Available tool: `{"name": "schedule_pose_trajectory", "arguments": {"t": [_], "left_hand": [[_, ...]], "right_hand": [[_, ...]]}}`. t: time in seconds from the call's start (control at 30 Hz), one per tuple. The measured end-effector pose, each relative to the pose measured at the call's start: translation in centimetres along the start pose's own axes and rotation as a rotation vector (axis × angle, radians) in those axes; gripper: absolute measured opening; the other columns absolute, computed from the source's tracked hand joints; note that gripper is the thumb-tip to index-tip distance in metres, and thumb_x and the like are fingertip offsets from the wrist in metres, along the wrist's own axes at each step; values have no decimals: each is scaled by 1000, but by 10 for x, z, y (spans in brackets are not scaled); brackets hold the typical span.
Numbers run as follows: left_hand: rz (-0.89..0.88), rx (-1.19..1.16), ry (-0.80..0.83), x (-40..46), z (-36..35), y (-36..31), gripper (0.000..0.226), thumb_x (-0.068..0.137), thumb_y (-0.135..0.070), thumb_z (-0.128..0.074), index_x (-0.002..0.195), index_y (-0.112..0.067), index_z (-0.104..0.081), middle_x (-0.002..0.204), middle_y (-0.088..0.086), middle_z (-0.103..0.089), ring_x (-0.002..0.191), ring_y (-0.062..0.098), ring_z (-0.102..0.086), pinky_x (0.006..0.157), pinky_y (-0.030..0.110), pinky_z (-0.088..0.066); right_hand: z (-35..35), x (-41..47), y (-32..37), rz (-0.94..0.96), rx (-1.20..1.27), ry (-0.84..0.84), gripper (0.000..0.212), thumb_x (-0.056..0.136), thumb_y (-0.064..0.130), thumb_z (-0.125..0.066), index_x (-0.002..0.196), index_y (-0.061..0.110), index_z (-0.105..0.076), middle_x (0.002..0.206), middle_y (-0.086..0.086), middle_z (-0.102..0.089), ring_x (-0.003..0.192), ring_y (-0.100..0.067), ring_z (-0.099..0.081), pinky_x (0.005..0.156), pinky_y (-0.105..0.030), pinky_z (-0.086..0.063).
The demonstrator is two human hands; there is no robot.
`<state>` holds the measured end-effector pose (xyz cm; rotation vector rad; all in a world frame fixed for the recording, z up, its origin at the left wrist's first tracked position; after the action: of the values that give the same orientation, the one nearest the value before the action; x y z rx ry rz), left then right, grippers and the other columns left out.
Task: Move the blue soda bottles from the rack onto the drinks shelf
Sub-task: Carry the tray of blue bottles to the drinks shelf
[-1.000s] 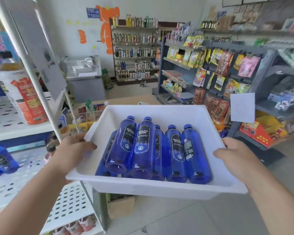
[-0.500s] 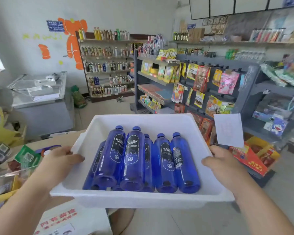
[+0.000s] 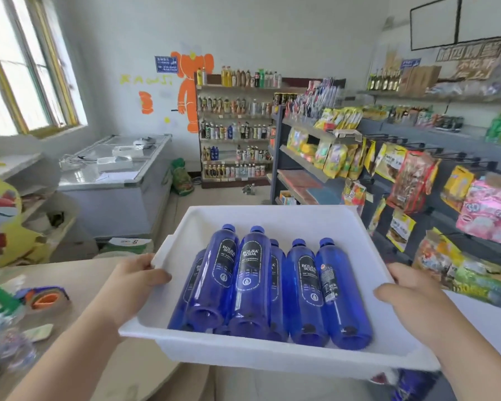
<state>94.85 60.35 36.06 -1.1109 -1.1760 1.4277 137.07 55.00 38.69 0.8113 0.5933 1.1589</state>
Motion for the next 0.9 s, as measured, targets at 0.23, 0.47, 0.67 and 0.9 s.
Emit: {"name": "schedule_pose_trajectory", "arguments": {"t": [0.23,0.47,0.67,0.9], "left_hand": [[64,17,-141,87,-59,-7,26,72,-4,-70,98,-4,-68,88,23,-72,70,38,-70,68,45,-56],[67,47,-212,211,-78,-6,23,69,-10,-70,91,-6,-71,84,18,-75,73,38,-72,73,50,-59],[45,16,-236,368,-77,-1,30,55,-16,-63,78,3,-64,62,11,-67,57,27,-62,63,36,-46],[8,88,-282,577,-52,-39,36,55,-17,-63,83,6,-65,66,16,-65,65,26,-61,68,37,-44]], "right_hand": [[4,148,-11,-2,-50,136,8,85,7,-59,79,10,-62,68,-11,-60,65,-30,-58,60,-34,-33],[-39,291,-2,4,-1,195,11,86,-5,-58,85,3,-66,82,-28,-68,69,-32,-62,62,-36,-36],[-109,450,37,29,-50,239,7,86,-1,-60,84,4,-66,77,-16,-70,73,-28,-63,63,-33,-41],[-190,637,113,22,6,258,22,86,-6,-60,80,15,-65,69,-5,-68,69,-21,-63,58,-30,-39]]}}
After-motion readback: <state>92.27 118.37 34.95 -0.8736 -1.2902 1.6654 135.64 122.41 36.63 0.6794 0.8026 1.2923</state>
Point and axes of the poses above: each hand's wrist, its own x-axis towards the middle knuckle, its own z-axis out of the back of the hand, y = z × x, the point moved 10 cm from there along x, towards the middle knuckle
